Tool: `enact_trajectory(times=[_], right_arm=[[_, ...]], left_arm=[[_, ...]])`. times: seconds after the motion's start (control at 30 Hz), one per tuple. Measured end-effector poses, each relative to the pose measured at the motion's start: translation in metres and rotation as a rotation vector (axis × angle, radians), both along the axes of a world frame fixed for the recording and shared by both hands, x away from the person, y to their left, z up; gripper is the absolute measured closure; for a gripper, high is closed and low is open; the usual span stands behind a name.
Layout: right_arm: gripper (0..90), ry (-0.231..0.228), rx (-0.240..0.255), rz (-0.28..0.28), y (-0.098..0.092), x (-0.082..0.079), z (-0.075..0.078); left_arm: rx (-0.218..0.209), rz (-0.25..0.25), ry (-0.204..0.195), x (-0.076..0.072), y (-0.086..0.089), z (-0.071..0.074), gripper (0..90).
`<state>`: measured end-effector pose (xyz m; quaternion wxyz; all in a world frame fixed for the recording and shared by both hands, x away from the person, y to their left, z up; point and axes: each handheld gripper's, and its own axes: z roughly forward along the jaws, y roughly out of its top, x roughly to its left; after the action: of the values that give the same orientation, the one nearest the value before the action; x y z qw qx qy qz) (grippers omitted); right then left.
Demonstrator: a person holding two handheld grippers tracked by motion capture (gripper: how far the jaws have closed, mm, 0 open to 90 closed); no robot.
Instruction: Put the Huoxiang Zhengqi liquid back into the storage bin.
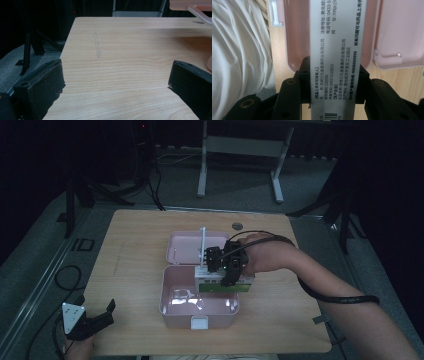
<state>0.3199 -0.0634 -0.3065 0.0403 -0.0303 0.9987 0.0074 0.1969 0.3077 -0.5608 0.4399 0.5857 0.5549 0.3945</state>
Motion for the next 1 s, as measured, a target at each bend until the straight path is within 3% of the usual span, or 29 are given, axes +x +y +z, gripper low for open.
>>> enact_trajectory(times=[0.13,0.57,1.0], right_arm=[[61.8,0.010,-0.023,0.020,0.012,-0.003,-0.010],[61.8,0.032,-0.013,0.052,0.043,-0.004,-0.034],[61.8,0.093,-0.045,0.033,0.047,0.004,-0.088]], left_arm=[[0.001,-0.001,0.000,0.000,0.000,0.000,0.4],[0.004,-0.008,0.004,0.000,-0.001,0.000,0.4],[0.000,-0.012,0.001,0.000,-0.001,0.000,0.4]])
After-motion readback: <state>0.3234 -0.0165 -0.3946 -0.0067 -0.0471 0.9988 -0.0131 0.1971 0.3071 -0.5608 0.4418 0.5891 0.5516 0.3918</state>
